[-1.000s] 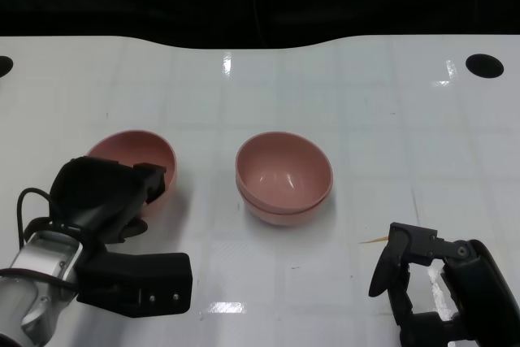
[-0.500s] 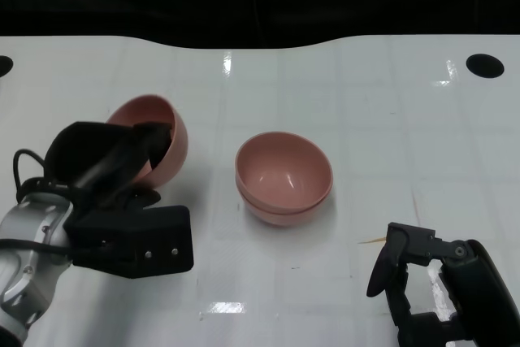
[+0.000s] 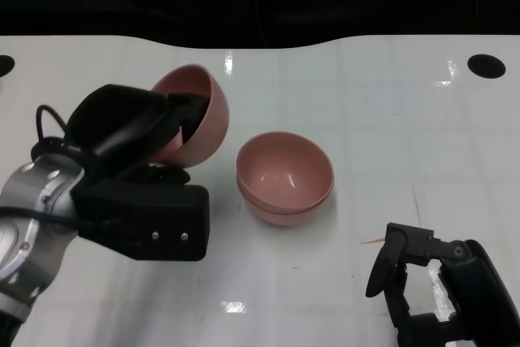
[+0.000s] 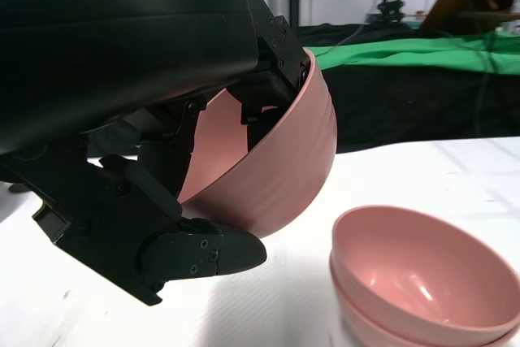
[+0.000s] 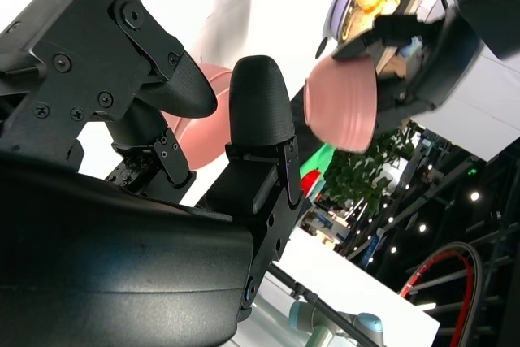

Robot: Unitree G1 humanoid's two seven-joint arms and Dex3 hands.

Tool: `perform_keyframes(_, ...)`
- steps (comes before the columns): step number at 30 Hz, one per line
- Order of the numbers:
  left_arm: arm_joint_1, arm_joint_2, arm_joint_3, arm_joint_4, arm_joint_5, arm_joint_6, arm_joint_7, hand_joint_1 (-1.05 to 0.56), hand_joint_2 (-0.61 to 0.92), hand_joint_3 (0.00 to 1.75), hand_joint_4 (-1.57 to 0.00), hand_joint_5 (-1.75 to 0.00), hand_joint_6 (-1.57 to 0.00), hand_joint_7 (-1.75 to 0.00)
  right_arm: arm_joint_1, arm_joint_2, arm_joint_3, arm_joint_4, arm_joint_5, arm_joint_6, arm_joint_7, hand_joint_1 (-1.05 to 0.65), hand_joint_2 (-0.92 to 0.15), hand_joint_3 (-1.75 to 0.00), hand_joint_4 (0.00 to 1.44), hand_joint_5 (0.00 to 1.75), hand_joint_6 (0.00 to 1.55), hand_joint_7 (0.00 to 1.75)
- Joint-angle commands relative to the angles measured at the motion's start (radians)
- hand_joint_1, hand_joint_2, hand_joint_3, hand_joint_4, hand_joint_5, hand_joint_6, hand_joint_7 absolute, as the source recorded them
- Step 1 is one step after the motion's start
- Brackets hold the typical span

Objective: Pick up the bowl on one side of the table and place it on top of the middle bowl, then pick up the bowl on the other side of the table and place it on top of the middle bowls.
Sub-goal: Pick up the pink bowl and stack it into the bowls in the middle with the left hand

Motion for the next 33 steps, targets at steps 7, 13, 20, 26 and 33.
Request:
perform_keyframes(7,-0.116,-0.043,-0.076,0.098,0.054,-0.132,0.022,-0.26,0.54,0.85,-0.86,-1.75,-0.68,-1.72,0.000,0.001,0.008,0.000,0.003,-0.004,0.002,-0.03,-0.19,-1.68,0.95,1.75,0.84,1.47)
perform_keyframes(13,-0.172,-0.077,-0.132,0.153,0.119,-0.177,0.058,-0.27,0.60,0.76,-0.88,-1.75,-0.74,-1.59,0.003,0.003,0.012,-0.004,-0.004,0.003,-0.002,-0.04,-0.19,-1.68,0.96,1.75,0.85,1.47)
perform_keyframes(20,-0.221,-0.114,-0.181,0.222,0.156,-0.210,0.062,-0.27,0.66,0.64,-0.91,-1.75,-0.80,-1.51,-0.001,0.005,0.016,0.000,-0.009,-0.003,-0.005,-0.05,-0.18,-1.69,0.96,1.75,0.85,1.48)
perform_keyframes(26,-0.252,-0.128,-0.222,0.260,0.193,-0.192,0.037,-0.27,0.69,0.53,-0.90,-1.75,-0.84,-1.20,0.003,0.007,0.017,-0.009,-0.016,0.006,-0.008,-0.05,-0.18,-1.70,0.96,1.75,0.85,1.48)
perform_keyframes(33,-0.279,-0.135,-0.271,0.322,0.245,-0.185,0.048,-0.30,0.82,0.28,-0.86,-1.75,-0.93,-0.82,0.007,0.011,0.017,-0.013,-0.020,0.005,-0.008,-0.05,-0.18,-1.70,0.96,1.75,0.85,1.47)
